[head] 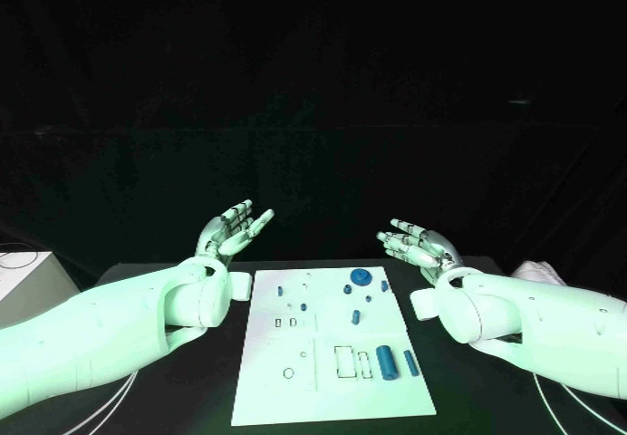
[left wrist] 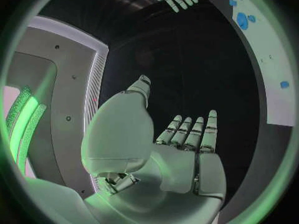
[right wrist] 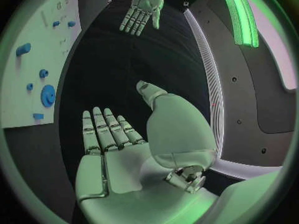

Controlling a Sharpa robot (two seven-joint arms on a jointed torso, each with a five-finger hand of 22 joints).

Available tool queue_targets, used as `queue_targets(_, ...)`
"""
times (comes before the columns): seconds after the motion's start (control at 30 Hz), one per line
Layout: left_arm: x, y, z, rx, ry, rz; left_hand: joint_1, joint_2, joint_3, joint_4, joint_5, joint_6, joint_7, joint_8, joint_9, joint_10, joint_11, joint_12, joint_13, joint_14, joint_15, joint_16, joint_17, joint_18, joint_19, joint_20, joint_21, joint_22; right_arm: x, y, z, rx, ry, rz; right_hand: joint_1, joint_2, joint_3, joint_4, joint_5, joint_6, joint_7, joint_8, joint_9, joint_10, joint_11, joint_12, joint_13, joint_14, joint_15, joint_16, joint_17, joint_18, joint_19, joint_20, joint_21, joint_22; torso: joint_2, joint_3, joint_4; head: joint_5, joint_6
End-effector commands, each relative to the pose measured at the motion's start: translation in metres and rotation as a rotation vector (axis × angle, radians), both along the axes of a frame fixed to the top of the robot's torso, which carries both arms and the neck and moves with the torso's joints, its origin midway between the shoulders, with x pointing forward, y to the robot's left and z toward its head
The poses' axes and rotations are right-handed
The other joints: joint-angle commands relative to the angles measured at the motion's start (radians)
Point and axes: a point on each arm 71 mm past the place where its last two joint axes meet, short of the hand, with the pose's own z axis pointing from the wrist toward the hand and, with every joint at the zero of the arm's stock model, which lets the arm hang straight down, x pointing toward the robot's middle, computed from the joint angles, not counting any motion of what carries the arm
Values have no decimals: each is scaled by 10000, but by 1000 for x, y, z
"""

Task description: Assemble the parts on the task board

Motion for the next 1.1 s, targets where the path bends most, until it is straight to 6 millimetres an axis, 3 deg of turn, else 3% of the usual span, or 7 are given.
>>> queue_targets(0.03,3,-6,5,-627,-209,-1016,322,-2,32,115,47,117,711,72,20,130,40,59,18,110,52,64,16,118,134,43,67,23,2,4,0,365,574,1256,853,-63,283,-339,-161,975,1428,285,219,1082,136,105,61,1850,35,375,249,148,1331,58,528,223,2,-3,-2,-2,-2)
queue_targets(0.13,4,-6,5,-631,-219,-1029,333,100,100,108,41,277,784,124,58,325,118,90,41,286,115,108,45,95,168,130,96,37,3,3,0,341,608,1329,1408,-111,516,-825,-201,2383,1264,722,520,2367,-84,213,136,3625,-257,862,496,458,3620,32,1413,582,2,-3,-2,-2,-2)
queue_targets(0.17,3,1,2,-677,-189,-1110,337,112,111,108,38,304,793,132,64,358,125,93,44,319,123,115,50,92,204,132,106,43,14,-13,5,-1811,-500,1140,1443,-116,541,-865,-200,2513,1256,759,545,2541,-111,221,143,3702,-286,884,503,492,3724,32,1464,592,42,-58,10,-7,-517)
queue_targets(0.3,-1,5,4,-742,-225,-1202,441,471,410,65,50,1383,1064,586,293,1988,463,393,202,2541,143,717,430,278,2302,107,711,372,18,-15,11,-3164,-1241,1395,1818,-242,906,-1357,-187,4919,1025,1508,995,4738,-513,605,221,5154,-788,1467,711,759,5201,-243,2298,873,154,-63,34,-31,-605)
queue_targets(0.43,-6,8,6,-802,-245,-1376,728,674,714,-57,31,3626,1146,1556,758,5550,591,1193,486,5374,-312,1701,975,807,3779,65,1453,661,23,-14,18,-4598,-1977,1711,1811,-377,1077,-1551,-289,5360,903,1521,966,5352,-705,578,182,6133,-1110,1778,907,728,5892,-631,3002,1209,301,-68,83,-96,-688)
queue_targets(0.57,-13,9,11,-800,-427,-1499,972,641,899,-206,28,4807,997,1995,985,6572,264,1386,446,6632,-719,2385,1400,1004,4726,-100,2079,899,28,-14,26,-6004,-2601,1983,1782,-464,1002,-1631,-496,5653,763,1538,954,6014,-903,689,222,6984,-1417,2115,1167,727,6339,-913,3727,1619,437,-79,163,-198,-640)
queue_targets(1.1,-43,1,34,-1151,-666,-2100,1244,301,1432,-574,15,5232,868,1981,1010,7362,77,1202,374,7035,-955,2905,2124,968,5428,-462,2907,1262,39,9,47,-10787,-3827,3247,1224,-1055,1871,-1793,-535,6775,330,1139,881,7025,-1440,241,210,10019,-2252,6272,4941,521,7965,-1737,9301,6148,996,-153,503,-520,-693)
